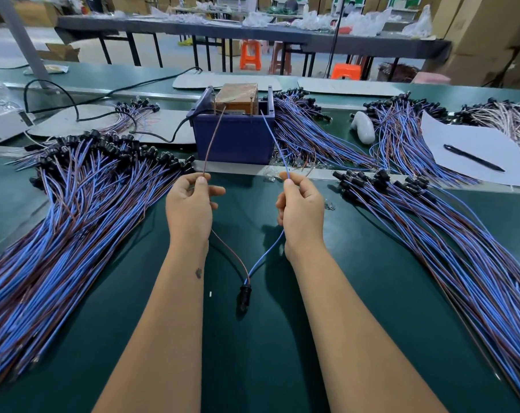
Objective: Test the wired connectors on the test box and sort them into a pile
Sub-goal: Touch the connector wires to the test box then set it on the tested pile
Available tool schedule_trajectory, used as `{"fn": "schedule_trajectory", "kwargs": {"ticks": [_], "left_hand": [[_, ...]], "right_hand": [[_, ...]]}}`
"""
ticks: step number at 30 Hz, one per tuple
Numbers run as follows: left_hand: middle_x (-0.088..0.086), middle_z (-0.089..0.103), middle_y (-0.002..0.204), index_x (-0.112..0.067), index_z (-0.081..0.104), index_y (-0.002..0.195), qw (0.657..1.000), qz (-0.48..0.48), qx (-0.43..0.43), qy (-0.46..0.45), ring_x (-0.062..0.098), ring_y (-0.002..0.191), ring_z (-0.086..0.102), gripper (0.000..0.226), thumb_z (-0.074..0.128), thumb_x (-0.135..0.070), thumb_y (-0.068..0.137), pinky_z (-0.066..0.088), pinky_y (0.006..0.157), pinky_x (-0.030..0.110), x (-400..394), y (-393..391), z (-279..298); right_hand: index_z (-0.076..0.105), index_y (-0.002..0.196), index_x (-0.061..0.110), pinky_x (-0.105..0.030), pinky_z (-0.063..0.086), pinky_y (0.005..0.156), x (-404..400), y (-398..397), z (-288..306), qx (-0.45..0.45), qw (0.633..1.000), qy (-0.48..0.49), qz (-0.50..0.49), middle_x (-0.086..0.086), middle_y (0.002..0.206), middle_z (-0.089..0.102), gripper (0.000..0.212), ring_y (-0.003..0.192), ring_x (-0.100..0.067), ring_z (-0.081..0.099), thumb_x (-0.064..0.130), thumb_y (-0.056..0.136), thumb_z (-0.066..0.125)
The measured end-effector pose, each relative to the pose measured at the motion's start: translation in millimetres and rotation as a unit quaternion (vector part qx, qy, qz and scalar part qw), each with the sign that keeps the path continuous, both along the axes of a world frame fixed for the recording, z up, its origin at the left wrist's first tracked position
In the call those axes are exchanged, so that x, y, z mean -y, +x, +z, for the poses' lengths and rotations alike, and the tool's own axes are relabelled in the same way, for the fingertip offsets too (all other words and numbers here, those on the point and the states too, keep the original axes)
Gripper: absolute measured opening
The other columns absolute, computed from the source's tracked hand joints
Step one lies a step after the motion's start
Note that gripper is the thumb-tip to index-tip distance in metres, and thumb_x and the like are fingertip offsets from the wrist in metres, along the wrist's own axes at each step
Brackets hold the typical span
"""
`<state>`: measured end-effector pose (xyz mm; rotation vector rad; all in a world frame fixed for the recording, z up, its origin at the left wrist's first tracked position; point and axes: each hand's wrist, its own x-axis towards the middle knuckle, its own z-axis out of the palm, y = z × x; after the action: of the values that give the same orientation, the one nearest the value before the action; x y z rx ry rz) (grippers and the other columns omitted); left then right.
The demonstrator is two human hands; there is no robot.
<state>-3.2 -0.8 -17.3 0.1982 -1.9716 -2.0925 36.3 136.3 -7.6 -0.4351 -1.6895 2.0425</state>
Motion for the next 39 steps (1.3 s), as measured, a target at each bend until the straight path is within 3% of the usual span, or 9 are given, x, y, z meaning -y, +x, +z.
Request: {"fn": "schedule_trajectory", "kwargs": {"ticks": [14, 23, 39], "left_hand": [[-0.014, 0.072, 0.069, -0.024, 0.062, 0.100, 1.000, 0.020, 0.006, -0.009, 0.001, 0.046, 0.051, 0.017, 0.046, -0.022, 0.103, 0.041, 0.048, 0.012, -3.1, -0.5, 1.8], [-0.012, 0.072, 0.071, -0.024, 0.062, 0.101, 0.999, 0.034, 0.009, -0.003, 0.002, 0.048, 0.052, 0.018, 0.045, -0.022, 0.104, 0.043, 0.050, 0.016, -1.1, -2.7, 0.9], [-0.010, 0.073, 0.073, -0.024, 0.062, 0.104, 0.999, 0.038, 0.020, -0.009, 0.006, 0.049, 0.049, 0.017, 0.045, -0.024, 0.104, 0.041, 0.048, 0.017, 0.3, -2.9, 2.7]], "right_hand": [[0.064, 0.104, 0.029, -0.026, 0.037, 0.057, 2.6, -4.0, -1.4, 0.007, 0.998, 0.069, 0.011, 0.005, 0.056, 0.053, 0.019, 0.049, -0.003, 0.043, 0.020, 0.101, 0.048], [0.065, 0.118, 0.021, -0.024, 0.037, 0.060, 2.7, -4.9, -2.7, 0.014, 0.996, 0.084, 0.013, 0.004, 0.058, 0.055, 0.024, 0.043, 0.001, 0.043, 0.020, 0.101, 0.048], [0.064, 0.120, 0.022, -0.026, 0.039, 0.062, 2.2, -2.9, -1.7, 0.017, 0.996, 0.090, 0.022, 0.004, 0.058, 0.054, 0.026, 0.045, 0.001, 0.044, 0.020, 0.101, 0.048]]}}
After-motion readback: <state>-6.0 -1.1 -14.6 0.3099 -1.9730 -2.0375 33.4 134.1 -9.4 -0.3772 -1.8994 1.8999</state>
